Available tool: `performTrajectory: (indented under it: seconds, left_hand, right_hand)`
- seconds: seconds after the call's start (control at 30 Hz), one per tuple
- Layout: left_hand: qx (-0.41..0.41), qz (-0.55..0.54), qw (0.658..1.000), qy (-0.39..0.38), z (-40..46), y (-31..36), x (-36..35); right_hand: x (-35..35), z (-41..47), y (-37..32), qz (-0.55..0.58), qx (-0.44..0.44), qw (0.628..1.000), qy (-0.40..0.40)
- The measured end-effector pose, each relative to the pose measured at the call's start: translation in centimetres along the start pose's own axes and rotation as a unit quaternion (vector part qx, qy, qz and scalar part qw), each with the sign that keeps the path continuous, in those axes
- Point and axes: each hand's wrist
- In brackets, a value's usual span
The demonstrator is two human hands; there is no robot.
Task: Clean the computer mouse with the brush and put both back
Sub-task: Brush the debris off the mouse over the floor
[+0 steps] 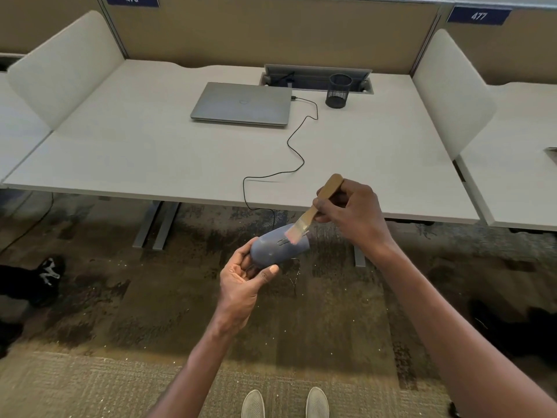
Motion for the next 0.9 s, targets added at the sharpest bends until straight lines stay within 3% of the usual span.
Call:
performTrajectory:
  seconds: [0.27, 0.47, 0.63, 0.9]
  left_hand:
    - [-0.005, -0.001, 1.000, 0.003, -0.3, 0.1, -0.2]
    - [-0.002, -0.002, 1.000, -0.002, -0.3, 0.0, -0.2]
    - [-0.007, -0.006, 1.000, 0.000, -0.5, 0.2, -0.2]
    - [-0.011, -0.010, 1.000, -0.007, -0.5, 0.3, -0.4]
  right_hand:
    - [0.5, -0.6, -0.7, -0.100, 0.055, 0.993, 0.039]
    - [0.1, -0.9, -1.2, -0.040, 0.043, 0.998, 0.002]
    - [0.9, -0.9, -0.6, -0.126, 0.047, 0.990, 0.037]
    - [0.7, -0.9, -0.8, -0.049, 0.027, 0.998, 0.032]
Point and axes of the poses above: each hand's wrist, its own z-axis towards the middle knuckle, its own x-axis out of the back of the hand, y = z × x, and after that the axes turned 14 degrees about x, right-handed
